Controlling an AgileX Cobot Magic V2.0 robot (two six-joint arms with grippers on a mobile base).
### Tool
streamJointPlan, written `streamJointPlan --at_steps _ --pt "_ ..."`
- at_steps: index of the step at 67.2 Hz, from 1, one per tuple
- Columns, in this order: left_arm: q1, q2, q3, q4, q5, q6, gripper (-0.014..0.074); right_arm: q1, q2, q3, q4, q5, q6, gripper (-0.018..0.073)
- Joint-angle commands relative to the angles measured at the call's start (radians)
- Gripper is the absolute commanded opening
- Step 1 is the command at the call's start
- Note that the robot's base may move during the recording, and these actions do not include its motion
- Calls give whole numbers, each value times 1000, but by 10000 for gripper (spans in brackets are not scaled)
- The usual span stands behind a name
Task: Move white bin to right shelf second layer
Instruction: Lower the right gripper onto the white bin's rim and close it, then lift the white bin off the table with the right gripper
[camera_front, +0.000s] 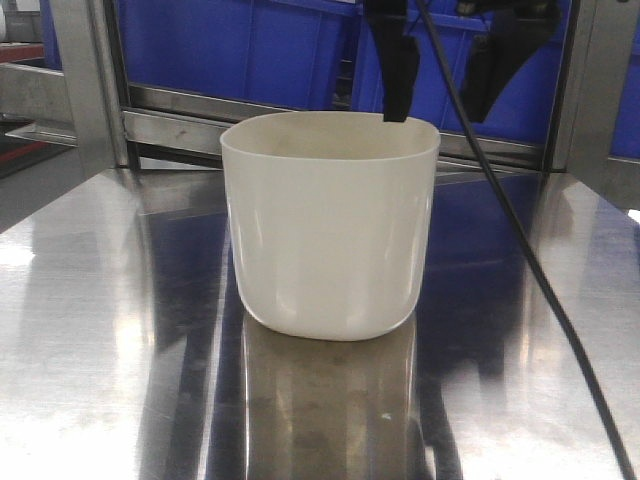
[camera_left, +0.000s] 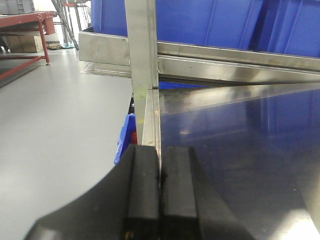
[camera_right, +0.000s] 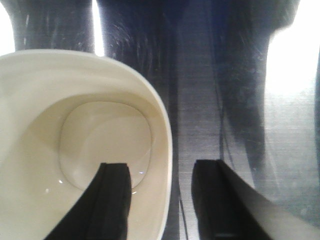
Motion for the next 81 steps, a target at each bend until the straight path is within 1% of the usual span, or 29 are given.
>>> streamJointPlan --at_steps 1,21,41,47,58,61,69,74,81 --pt "-4 -15 37 0 -87 -3 85 1 -23 -22 -18 -20 -13 398" --pt "-4 -15 37 0 -87 -3 85 -41 21 6 18 -40 -12 395" --pt "-4 -15 37 0 -87 -3 85 -50 21 57 40 -103 -12 389" --pt "-4 -15 37 0 -87 -3 85 -50 21 57 40 -121 -12 338" --pt "-4 -15 37 0 -87 -3 85 -50 21 57 39 -119 -12 171" --pt "-4 -15 37 0 -87 -3 85 -50 21 57 39 -119 -12 144" --pt "-4 -15 37 0 -87 -3 85 -50 21 57 39 -119 -12 81" --pt "-4 -15 37 0 -87 -3 85 -50 20 57 38 -118 -12 58" --pt "-4 -15 37 0 -87 -3 85 -50 3 57 23 -112 -16 57"
